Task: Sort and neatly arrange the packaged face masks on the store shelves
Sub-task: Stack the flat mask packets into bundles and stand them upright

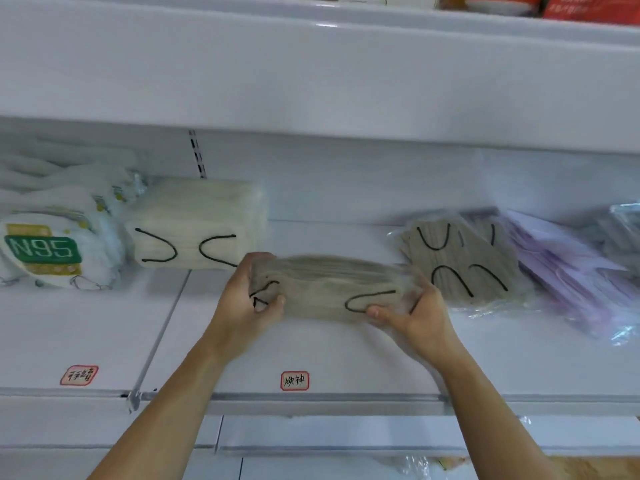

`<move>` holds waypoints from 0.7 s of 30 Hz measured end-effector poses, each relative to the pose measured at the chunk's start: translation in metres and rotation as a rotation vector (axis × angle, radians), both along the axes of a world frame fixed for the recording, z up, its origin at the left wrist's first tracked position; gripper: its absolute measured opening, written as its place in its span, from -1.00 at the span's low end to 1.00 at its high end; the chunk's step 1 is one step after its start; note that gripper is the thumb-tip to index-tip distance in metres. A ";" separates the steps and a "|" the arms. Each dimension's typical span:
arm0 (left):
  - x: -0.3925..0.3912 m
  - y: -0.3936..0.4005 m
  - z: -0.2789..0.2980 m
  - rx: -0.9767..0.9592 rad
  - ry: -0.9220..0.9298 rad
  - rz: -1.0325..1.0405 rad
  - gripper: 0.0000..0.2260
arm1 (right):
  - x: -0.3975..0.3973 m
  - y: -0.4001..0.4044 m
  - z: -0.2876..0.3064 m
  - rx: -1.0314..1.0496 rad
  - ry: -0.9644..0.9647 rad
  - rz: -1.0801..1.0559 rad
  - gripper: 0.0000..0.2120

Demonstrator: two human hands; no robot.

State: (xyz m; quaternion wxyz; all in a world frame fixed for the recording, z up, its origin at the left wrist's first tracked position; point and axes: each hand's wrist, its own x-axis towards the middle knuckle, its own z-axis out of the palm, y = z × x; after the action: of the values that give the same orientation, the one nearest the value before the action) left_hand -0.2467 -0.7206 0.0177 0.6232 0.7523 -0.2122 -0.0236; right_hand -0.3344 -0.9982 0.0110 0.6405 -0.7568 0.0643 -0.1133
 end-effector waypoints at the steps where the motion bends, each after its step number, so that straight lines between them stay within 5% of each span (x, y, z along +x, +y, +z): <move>1: -0.001 0.002 0.000 0.025 -0.004 -0.014 -0.54 | -0.002 0.004 0.001 -0.029 -0.002 -0.002 -0.42; 7: -0.008 0.001 -0.006 -0.032 0.044 0.041 -0.56 | -0.003 0.006 0.005 -0.082 -0.014 -0.062 -0.30; 12: -0.012 0.001 -0.007 -0.047 0.053 0.042 -0.65 | -0.007 0.031 -0.003 0.143 -0.049 0.032 -0.53; 21: -0.012 0.005 -0.007 -0.058 0.068 0.093 -0.57 | -0.008 0.031 -0.013 0.109 -0.022 -0.078 -0.50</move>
State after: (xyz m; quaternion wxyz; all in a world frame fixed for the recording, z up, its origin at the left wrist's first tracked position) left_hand -0.2586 -0.7155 0.0104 0.6522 0.7417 -0.1563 -0.0140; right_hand -0.3423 -0.9668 -0.0019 0.6766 -0.7164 0.0927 -0.1430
